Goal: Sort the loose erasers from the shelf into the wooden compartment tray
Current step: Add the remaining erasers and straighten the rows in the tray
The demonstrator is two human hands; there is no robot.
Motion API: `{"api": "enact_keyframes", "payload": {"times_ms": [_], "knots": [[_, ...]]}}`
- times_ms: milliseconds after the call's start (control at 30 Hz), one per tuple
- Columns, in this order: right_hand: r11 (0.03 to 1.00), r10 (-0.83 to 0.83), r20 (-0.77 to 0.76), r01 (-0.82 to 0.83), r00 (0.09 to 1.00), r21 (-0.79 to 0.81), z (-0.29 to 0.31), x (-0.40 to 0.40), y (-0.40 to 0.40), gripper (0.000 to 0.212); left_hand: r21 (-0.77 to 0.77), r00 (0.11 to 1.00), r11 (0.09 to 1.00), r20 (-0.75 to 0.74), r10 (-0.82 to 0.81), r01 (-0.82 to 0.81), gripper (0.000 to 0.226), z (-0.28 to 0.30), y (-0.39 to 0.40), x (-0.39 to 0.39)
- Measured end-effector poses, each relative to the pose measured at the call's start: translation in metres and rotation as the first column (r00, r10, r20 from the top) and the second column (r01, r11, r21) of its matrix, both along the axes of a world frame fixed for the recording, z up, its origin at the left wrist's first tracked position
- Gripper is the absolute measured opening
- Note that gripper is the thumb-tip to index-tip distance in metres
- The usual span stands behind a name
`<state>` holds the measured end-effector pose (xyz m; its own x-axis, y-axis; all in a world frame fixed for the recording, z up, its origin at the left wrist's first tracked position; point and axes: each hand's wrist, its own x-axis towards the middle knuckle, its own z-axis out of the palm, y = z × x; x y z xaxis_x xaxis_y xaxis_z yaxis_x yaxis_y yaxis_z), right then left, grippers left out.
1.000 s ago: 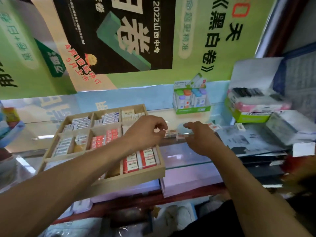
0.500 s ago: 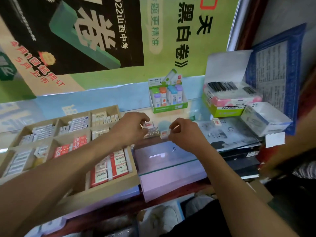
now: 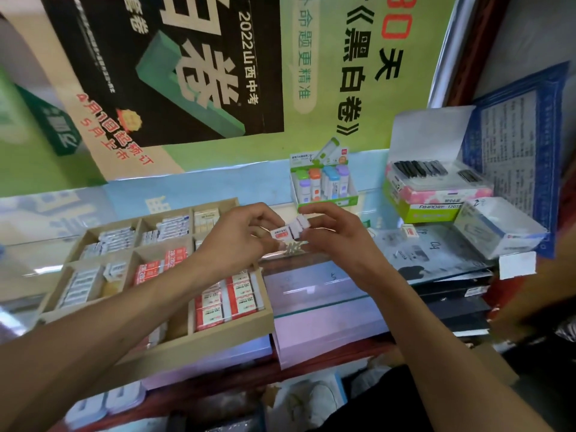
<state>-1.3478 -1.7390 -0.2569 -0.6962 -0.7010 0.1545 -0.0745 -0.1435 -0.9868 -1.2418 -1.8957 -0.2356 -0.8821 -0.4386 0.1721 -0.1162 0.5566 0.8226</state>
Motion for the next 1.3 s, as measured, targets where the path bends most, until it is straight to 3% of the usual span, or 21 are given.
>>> {"api": "enact_keyframes", "payload": {"times_ms": [233,467,633,800,967,1067,1133,1233,1300], "knots": [[0.999,-0.028,-0.126,0.031,0.992,0.022,0.007,0.028,-0.021,0.037,0.026,0.998,0.999,-0.050,0.043,-0.041,0.021,0.001,-0.007,0.030],[0.993,0.033,-0.125,-0.019,0.992,0.113,0.006,0.065,-0.059,0.032,-0.108,0.991,0.986,-0.030,0.127,-0.129,0.012,-0.002,-0.042,0.089],[0.976,0.161,-0.285,-0.109,0.945,0.189,0.017,0.089,-0.095,0.029,-0.083,0.939,0.938,-0.112,0.326,-0.336,0.025,-0.008,-0.080,0.137],[0.951,0.274,-0.405,-0.184,0.872,0.246,0.027,0.113,-0.148,0.036,-0.136,0.825,0.814,-0.102,0.555,-0.564,0.016,-0.015,-0.125,0.180],[0.918,0.377,-0.657,-0.169,0.653,0.358,0.039,0.138,-0.205,0.033,-0.112,0.768,0.761,-0.145,0.624,-0.640,0.013,-0.027,-0.143,0.197],[0.851,0.514,-0.785,-0.092,0.347,0.517,0.033,0.147,-0.233,0.029,-0.050,0.763,0.766,-0.161,0.627,-0.640,0.014,-0.037,-0.151,0.201],[0.792,0.602,-0.781,-0.001,0.168,0.610,0.026,0.153,-0.244,0.020,-0.011,0.761,0.770,-0.161,0.628,-0.638,0.015,-0.043,-0.157,0.203],[0.746,0.658,-0.747,0.053,0.093,0.664,0.019,0.161,-0.252,0.010,0.053,0.729,0.738,-0.122,0.673,-0.672,0.014,-0.048,-0.163,0.208],[0.713,0.691,-0.718,0.079,0.087,0.696,0.019,0.165,-0.255,0.019,0.077,0.716,0.722,-0.095,0.692,-0.687,0.008,-0.051,-0.165,0.211]]}}
